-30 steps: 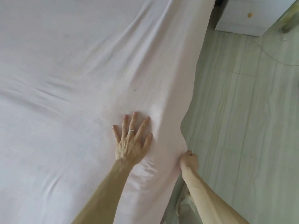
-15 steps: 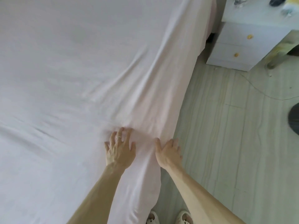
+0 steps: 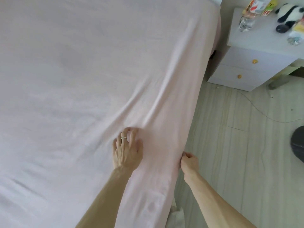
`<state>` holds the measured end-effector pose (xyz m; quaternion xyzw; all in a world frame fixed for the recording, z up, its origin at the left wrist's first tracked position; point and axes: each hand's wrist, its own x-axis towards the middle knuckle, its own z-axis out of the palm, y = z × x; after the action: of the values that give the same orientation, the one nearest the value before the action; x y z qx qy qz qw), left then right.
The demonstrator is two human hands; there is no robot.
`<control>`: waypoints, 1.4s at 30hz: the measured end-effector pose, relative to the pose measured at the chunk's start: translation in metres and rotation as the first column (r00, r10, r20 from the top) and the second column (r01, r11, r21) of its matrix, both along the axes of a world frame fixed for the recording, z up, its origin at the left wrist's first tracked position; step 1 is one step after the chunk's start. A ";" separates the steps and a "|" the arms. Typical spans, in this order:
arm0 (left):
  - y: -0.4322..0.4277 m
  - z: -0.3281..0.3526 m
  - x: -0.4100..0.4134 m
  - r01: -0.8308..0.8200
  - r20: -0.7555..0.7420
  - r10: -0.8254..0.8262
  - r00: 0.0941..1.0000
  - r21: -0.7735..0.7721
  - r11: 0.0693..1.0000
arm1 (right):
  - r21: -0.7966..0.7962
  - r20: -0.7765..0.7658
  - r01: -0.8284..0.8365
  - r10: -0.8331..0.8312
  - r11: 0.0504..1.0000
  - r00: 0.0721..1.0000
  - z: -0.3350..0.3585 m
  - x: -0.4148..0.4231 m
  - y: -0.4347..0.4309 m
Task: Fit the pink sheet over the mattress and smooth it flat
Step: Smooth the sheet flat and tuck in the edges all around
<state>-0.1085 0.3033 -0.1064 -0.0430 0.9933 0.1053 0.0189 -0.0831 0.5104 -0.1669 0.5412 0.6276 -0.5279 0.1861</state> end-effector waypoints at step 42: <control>0.124 -0.024 -0.219 0.409 0.034 -0.407 0.913 -0.051 0.911 | 0.105 0.141 0.027 -0.042 0.994 0.989 -0.092 -0.188 0.103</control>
<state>-0.3274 0.4275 -0.1302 0.1636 0.9828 0.0700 0.0504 -0.2712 0.6136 -0.2592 0.5973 0.6293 -0.4580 0.1933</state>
